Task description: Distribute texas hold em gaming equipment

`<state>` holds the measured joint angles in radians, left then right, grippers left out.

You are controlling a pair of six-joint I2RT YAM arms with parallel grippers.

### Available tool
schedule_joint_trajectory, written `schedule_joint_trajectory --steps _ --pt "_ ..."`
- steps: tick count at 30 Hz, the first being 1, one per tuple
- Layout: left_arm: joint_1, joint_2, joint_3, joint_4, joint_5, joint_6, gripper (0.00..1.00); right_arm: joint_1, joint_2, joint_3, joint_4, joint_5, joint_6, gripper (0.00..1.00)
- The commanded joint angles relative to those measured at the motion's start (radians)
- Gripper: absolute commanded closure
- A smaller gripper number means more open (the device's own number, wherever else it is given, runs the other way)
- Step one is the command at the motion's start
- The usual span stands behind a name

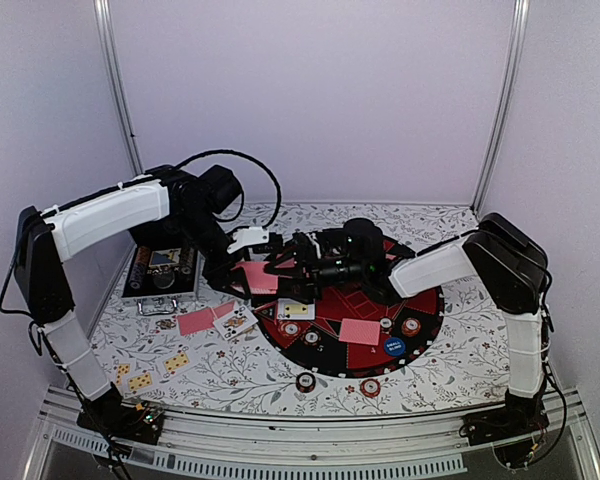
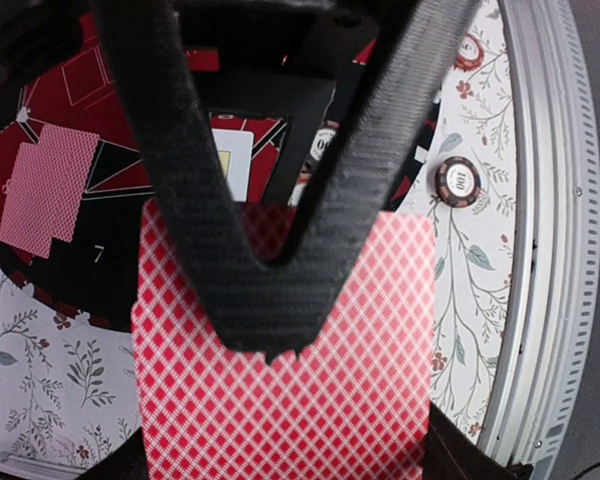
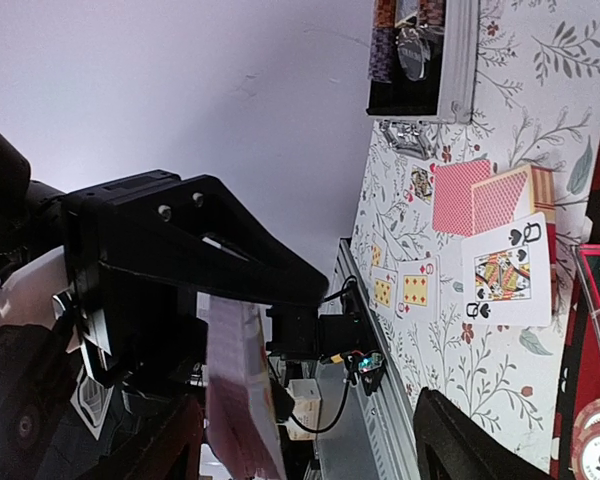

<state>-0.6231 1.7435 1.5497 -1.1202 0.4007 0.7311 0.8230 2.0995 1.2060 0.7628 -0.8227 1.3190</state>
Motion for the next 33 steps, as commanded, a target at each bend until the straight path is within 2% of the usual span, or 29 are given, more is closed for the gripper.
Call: schedule_joint_trajectory --steps 1,10,23,27,33 --pt "0.005 -0.005 0.031 0.008 0.020 -0.006 0.68 0.026 0.008 0.081 -0.004 -0.014 -0.013 0.24" --pt "0.004 0.000 0.038 0.007 0.023 -0.007 0.68 0.065 0.135 0.215 -0.022 -0.047 0.004 0.22" --pt "0.003 0.001 0.047 0.000 0.025 -0.007 0.68 0.070 0.203 0.268 -0.015 -0.053 0.034 0.25" --pt "0.003 0.001 0.053 -0.006 0.024 -0.006 0.68 0.068 0.211 0.262 -0.007 -0.049 0.045 0.30" --pt "0.003 -0.004 0.050 -0.010 0.021 -0.003 0.69 0.036 0.174 0.149 0.034 -0.024 0.055 0.39"
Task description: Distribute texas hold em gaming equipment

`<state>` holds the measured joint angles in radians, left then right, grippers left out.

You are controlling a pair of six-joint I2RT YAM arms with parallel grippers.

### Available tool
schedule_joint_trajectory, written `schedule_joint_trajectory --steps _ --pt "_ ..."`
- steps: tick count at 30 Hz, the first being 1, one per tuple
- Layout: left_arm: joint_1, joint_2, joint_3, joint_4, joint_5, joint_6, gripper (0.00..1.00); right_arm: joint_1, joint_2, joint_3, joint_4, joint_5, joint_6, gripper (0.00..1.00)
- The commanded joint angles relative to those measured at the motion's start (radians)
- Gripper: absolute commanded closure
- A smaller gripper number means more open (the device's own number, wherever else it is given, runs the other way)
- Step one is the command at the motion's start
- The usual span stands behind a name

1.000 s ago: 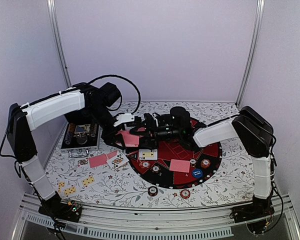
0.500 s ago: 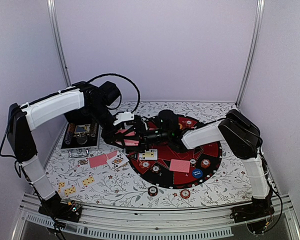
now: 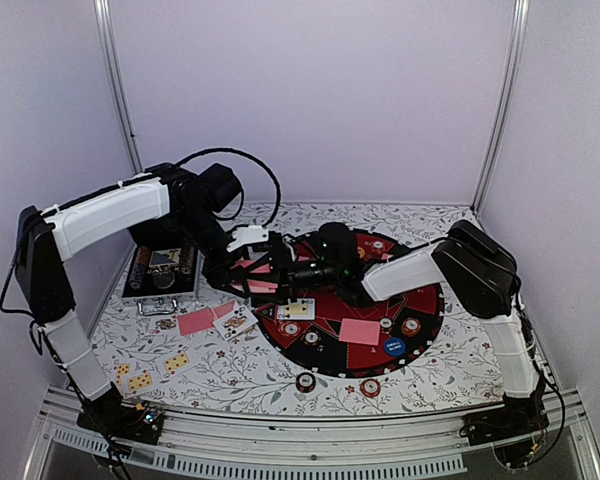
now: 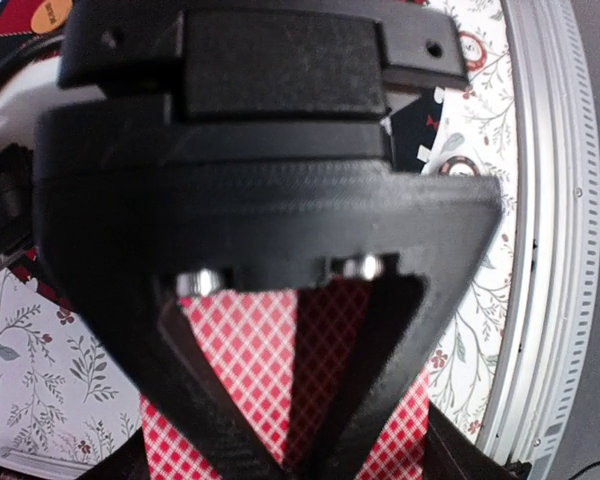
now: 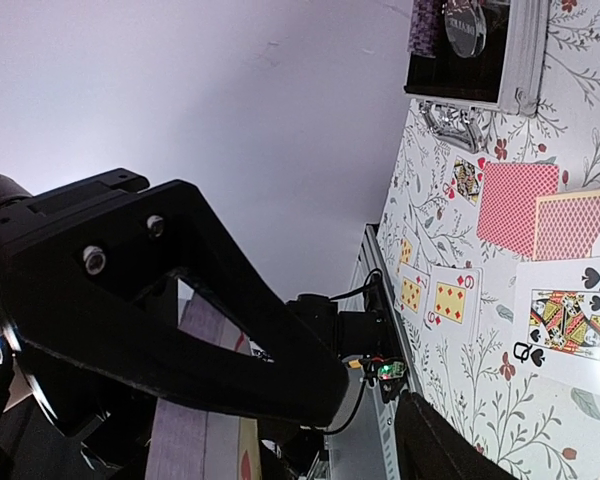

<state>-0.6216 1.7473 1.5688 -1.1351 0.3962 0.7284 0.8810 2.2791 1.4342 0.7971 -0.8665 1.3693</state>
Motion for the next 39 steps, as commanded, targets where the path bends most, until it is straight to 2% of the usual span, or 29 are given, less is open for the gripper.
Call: schedule_joint_trajectory --steps 1,11,18,23,29,39 --pt "0.002 -0.008 0.030 0.005 0.026 -0.001 0.69 -0.029 -0.023 -0.099 0.001 0.024 0.000 0.40" --pt "0.002 -0.007 0.028 0.006 0.028 0.000 0.69 -0.074 -0.120 -0.205 -0.002 0.043 -0.036 0.46" --pt "0.003 -0.007 0.024 0.006 0.026 0.000 0.69 -0.085 -0.175 -0.244 0.000 0.036 -0.044 0.60" --pt "0.005 -0.009 0.021 0.008 0.028 0.000 0.69 -0.096 -0.229 -0.281 -0.006 0.036 -0.054 0.64" --pt "0.005 -0.007 0.020 0.008 0.029 -0.001 0.69 -0.103 -0.256 -0.288 -0.019 0.021 -0.059 0.85" --pt "0.004 -0.006 0.018 0.006 0.028 -0.001 0.69 -0.157 -0.313 -0.339 -0.027 -0.021 -0.071 0.85"
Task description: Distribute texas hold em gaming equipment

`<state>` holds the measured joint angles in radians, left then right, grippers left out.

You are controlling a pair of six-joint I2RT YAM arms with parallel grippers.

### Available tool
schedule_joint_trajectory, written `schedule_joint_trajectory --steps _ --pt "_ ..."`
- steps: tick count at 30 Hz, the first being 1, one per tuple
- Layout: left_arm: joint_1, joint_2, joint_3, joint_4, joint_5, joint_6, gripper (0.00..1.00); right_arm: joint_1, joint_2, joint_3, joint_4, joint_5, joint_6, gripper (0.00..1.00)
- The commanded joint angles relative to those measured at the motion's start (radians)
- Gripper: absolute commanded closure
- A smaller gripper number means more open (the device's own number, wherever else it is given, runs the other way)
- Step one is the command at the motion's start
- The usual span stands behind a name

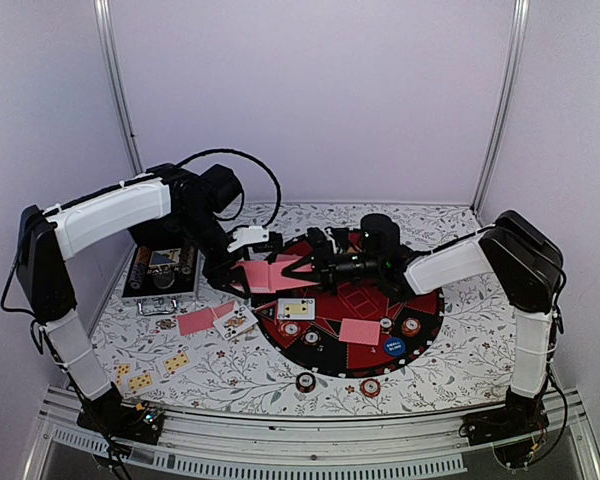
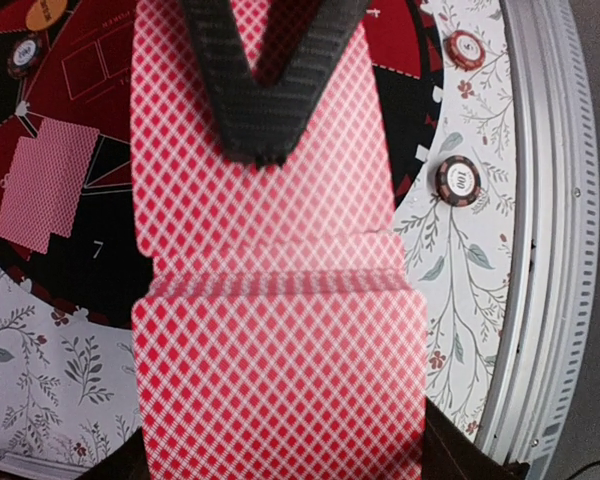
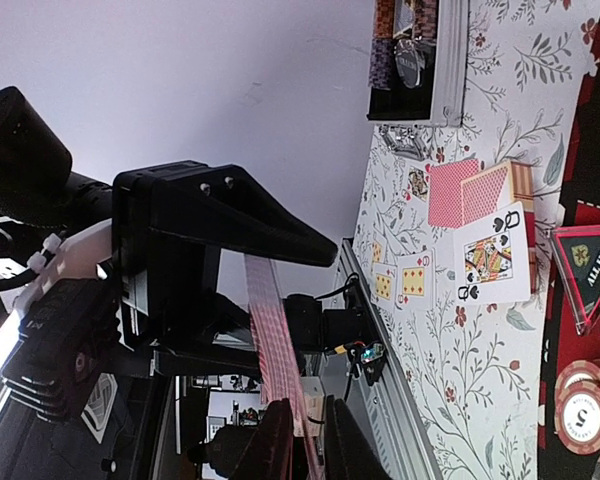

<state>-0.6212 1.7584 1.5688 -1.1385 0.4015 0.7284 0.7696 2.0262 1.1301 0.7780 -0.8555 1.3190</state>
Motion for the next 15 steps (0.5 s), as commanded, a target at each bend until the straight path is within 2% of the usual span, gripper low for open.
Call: schedule_joint_trajectory --steps 1,7,15 --pt "0.004 -0.017 0.019 0.010 0.023 -0.001 0.69 -0.058 -0.068 -0.048 -0.010 -0.036 -0.024 0.85" --pt "0.003 -0.013 0.021 0.004 0.023 0.002 0.69 -0.160 -0.135 -0.102 -0.085 -0.057 -0.080 0.86" --pt "0.003 -0.014 0.022 -0.003 0.023 -0.001 0.70 -0.387 -0.157 -0.113 -0.338 -0.026 -0.283 0.91"
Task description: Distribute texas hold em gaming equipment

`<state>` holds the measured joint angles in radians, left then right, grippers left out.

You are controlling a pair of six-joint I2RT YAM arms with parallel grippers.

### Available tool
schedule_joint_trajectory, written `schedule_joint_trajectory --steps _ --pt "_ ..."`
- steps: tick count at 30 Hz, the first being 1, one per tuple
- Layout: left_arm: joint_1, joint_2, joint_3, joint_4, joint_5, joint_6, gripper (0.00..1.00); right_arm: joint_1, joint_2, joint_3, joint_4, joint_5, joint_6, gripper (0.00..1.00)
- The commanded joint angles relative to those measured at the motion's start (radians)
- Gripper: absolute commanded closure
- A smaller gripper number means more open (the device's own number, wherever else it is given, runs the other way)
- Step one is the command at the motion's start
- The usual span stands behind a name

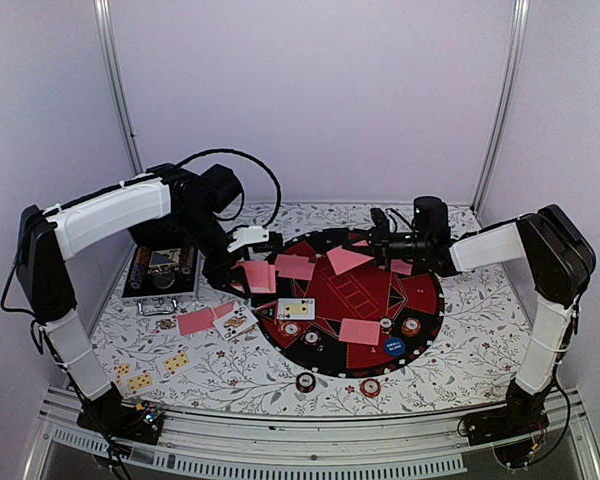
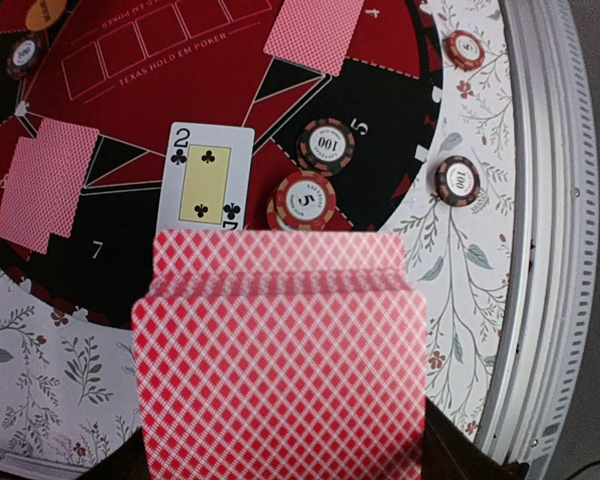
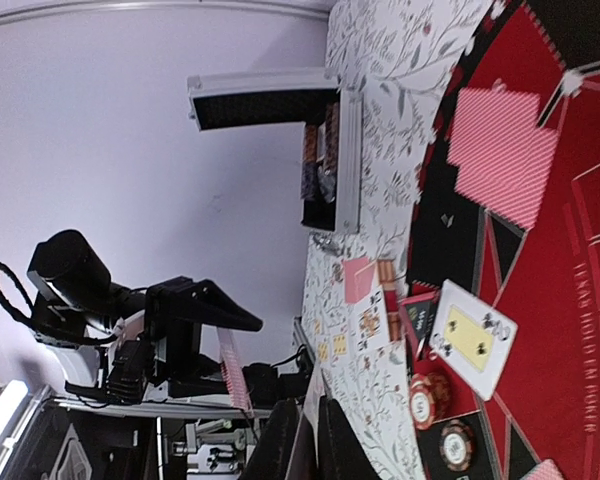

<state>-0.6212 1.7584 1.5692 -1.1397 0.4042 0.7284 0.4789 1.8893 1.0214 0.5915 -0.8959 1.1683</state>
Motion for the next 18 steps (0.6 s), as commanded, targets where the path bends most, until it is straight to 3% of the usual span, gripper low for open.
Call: schedule_joint_trajectory --steps 1,9,18 --pt "0.003 -0.013 0.022 -0.002 0.019 0.000 0.70 -0.122 -0.014 0.013 -0.201 0.028 -0.160 0.92" --pt "0.004 -0.011 0.025 -0.005 0.020 -0.001 0.70 -0.284 0.089 0.166 -0.495 0.156 -0.408 0.95" --pt "0.005 -0.011 0.026 -0.009 0.016 0.000 0.70 -0.322 0.246 0.301 -0.605 0.254 -0.504 0.93"
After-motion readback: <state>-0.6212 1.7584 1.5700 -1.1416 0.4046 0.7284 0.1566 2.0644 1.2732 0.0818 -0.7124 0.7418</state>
